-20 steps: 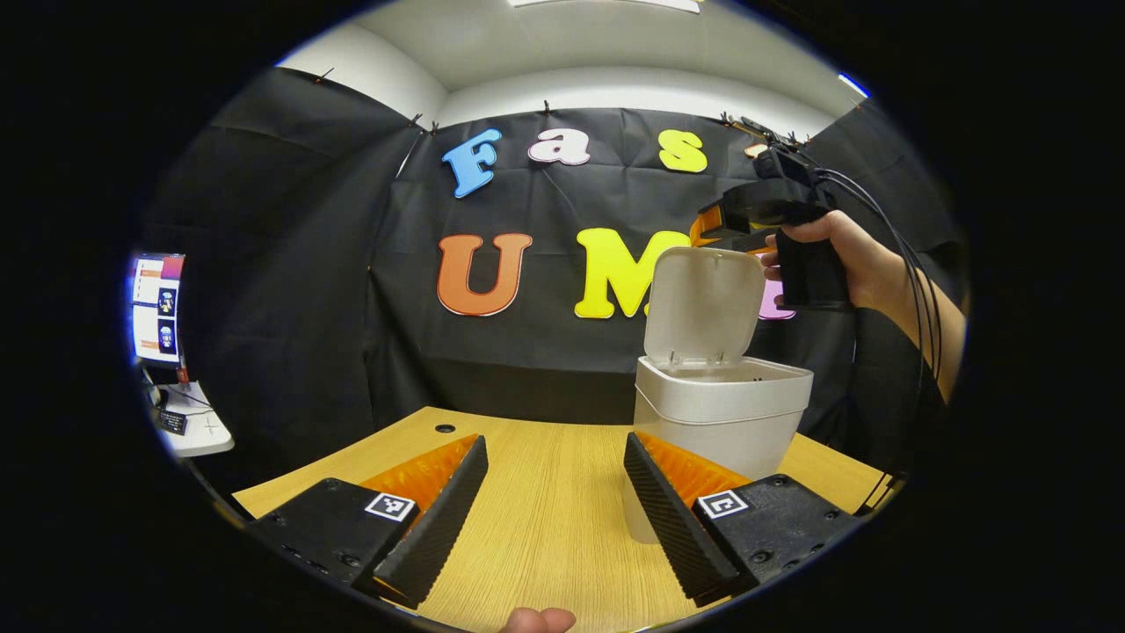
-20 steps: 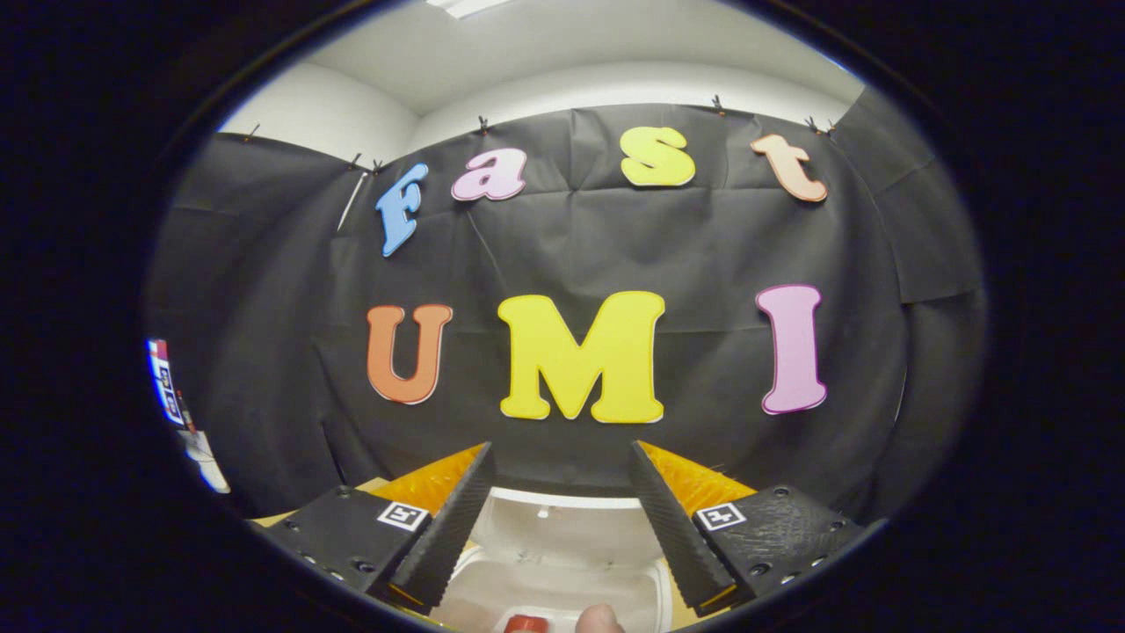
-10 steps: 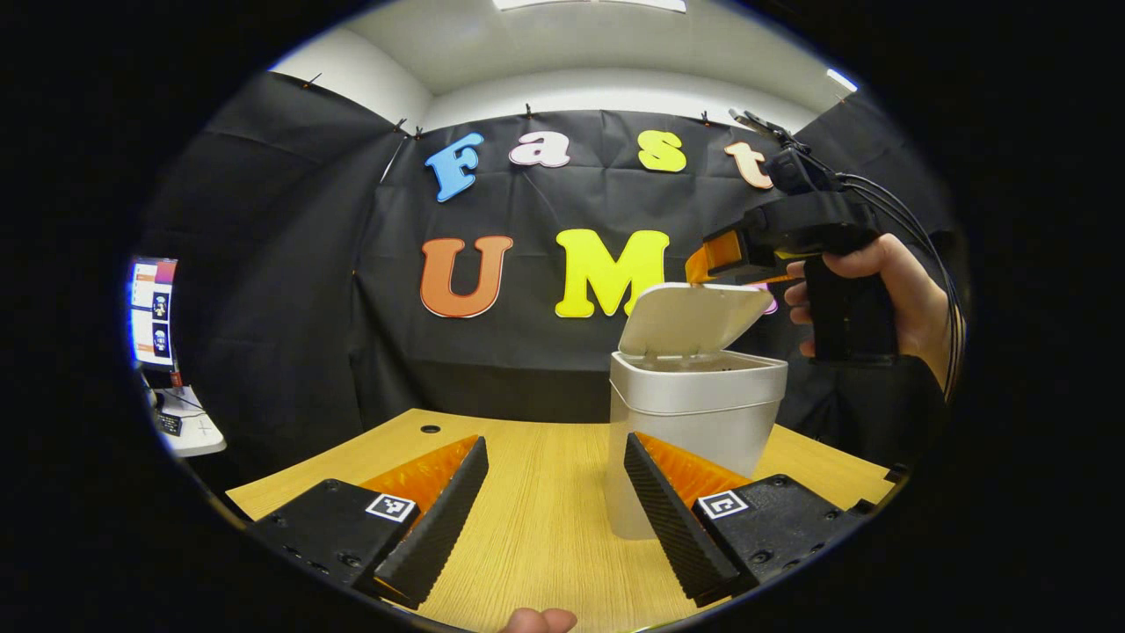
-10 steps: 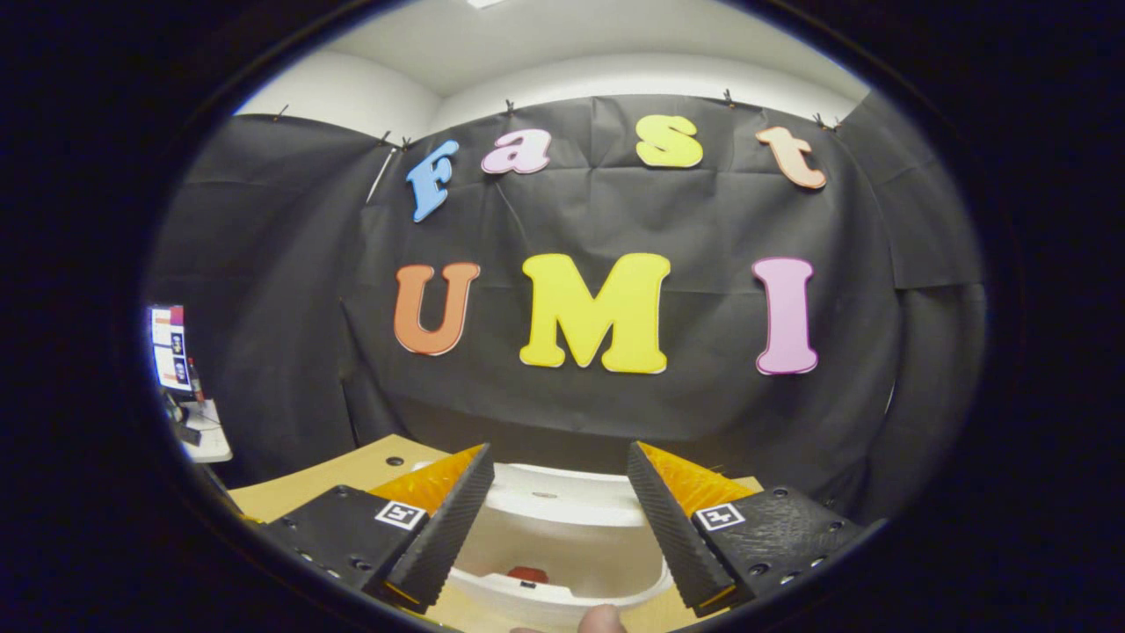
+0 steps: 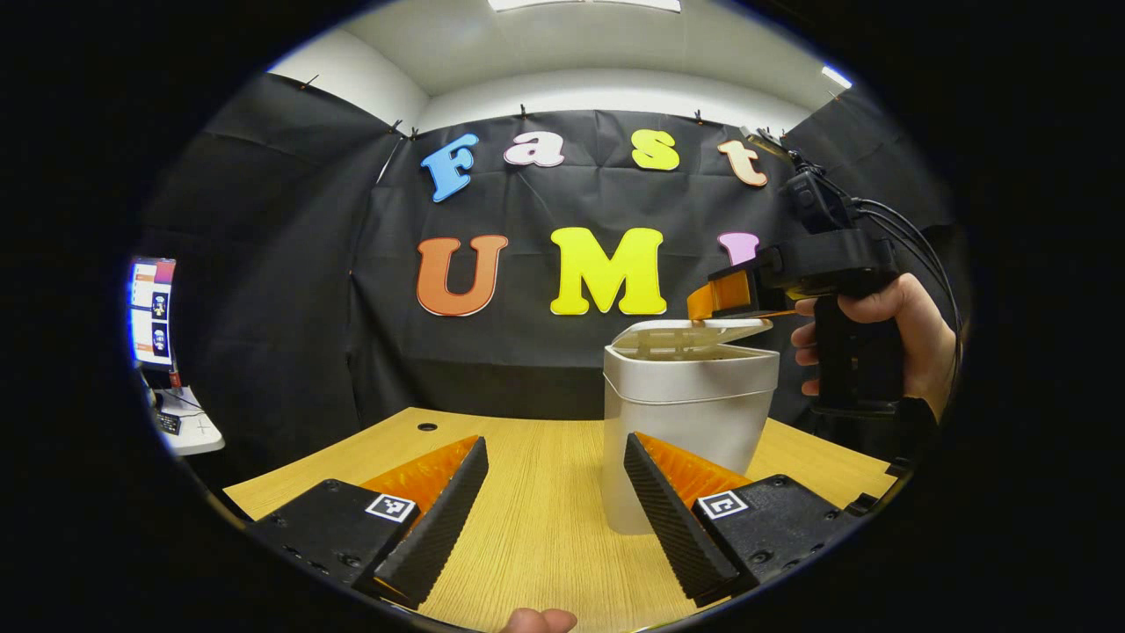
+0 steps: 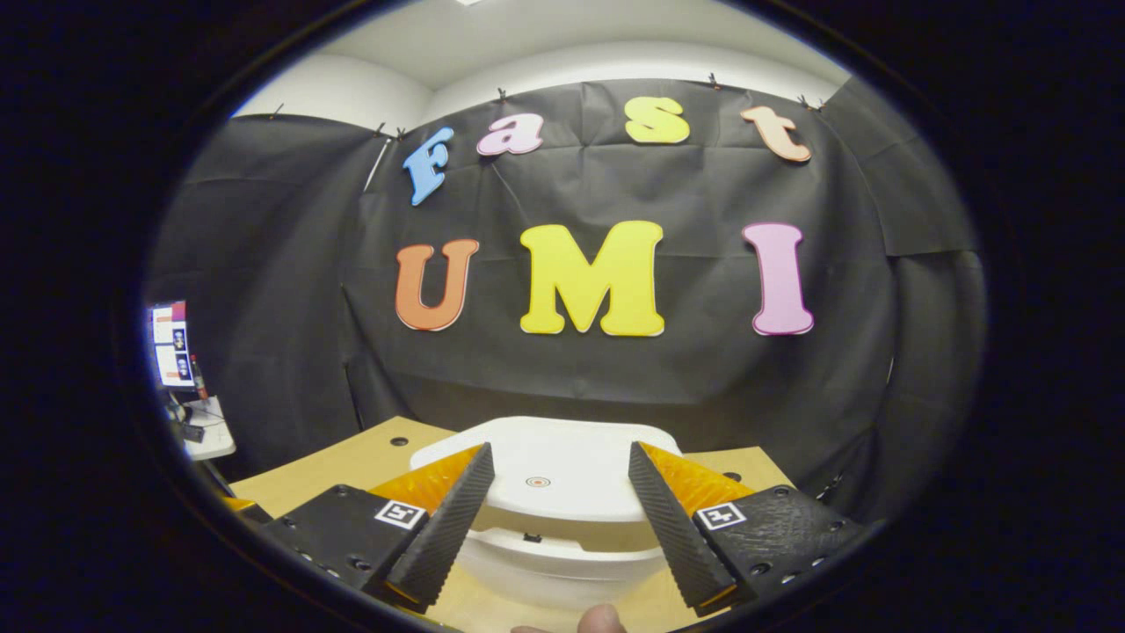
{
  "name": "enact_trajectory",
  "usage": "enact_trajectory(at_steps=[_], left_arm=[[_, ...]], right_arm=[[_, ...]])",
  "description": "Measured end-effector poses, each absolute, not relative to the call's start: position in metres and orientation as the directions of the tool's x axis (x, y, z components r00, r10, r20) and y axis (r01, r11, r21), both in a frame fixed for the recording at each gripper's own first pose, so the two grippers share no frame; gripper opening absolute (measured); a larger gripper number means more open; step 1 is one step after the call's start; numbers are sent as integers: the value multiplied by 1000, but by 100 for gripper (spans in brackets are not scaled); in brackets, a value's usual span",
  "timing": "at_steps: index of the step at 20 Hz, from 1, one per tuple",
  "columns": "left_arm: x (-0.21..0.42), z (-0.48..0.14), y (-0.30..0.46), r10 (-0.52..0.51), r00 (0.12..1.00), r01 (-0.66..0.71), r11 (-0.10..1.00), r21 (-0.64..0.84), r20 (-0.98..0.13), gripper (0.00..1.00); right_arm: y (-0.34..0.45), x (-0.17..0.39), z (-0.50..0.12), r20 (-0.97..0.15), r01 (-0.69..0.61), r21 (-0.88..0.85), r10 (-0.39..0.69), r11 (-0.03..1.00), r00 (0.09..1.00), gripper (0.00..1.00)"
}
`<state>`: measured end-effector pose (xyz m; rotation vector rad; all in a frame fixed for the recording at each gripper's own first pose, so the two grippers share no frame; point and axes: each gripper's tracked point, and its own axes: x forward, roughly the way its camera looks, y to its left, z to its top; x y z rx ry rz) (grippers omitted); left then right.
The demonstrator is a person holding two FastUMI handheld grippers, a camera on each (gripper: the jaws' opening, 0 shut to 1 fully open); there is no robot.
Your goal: Press the lid of the desktop garbage bin to open it, pick up the crumpled paper on the desktop and throw it into the bin, then pick up the pop can on the desktop and drop it into the bin, and finally close the garbage bin lid.
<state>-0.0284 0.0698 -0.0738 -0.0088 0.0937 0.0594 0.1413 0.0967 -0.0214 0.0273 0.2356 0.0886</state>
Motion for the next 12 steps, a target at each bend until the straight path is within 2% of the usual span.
enact_trajectory(at_steps=[2,4,12], left_arm=[[-29,-74,70,58,994,-58,998,-2,-94,100],[-30,-73,69,54,994,-55,998,-5,-92,100],[-32,-76,72,55,994,-56,998,-11,-92,100]], right_arm=[[95,141,-27,-239,-80,48,89,996,967,94],[95,141,-32,-248,-79,57,91,995,965,98],[95,137,-50,-282,-75,36,82,997,956,97]])
